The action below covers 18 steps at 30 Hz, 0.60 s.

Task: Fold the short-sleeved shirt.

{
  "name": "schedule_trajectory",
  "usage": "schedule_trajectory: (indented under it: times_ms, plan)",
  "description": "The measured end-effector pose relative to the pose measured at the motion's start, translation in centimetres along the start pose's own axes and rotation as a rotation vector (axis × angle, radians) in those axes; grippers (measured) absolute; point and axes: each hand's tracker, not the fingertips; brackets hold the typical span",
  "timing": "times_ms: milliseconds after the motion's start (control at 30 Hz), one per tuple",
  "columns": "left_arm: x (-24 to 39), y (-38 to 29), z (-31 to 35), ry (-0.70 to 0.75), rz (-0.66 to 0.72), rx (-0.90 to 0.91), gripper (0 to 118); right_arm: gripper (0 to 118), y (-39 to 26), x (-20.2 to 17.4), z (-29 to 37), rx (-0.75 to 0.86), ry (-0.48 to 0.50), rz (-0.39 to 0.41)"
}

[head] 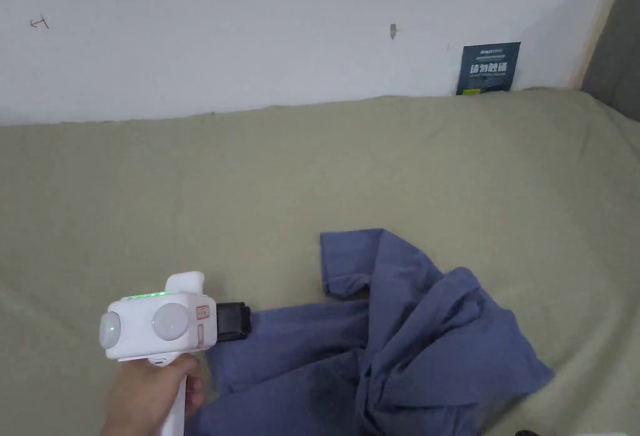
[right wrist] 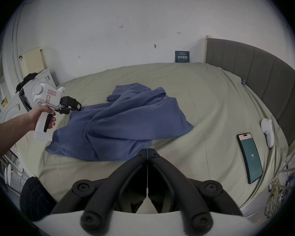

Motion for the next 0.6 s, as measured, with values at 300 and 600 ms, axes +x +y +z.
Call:
schedule_trajectory:
  times_ms: [300, 600]
  plan:
    - [3.9, -1.8, 1.2, 0.065, -0.154, 0.039, 7, 1, 0.8, 3.0, -1.9, -0.029, -0.060, -0.022]
    - [3.8, -3.1, 7.0, -0.109, -0.074, 0.173, 4, 2, 4.0, 6.0, -4.9, -0.034, -0.098, 0.006]
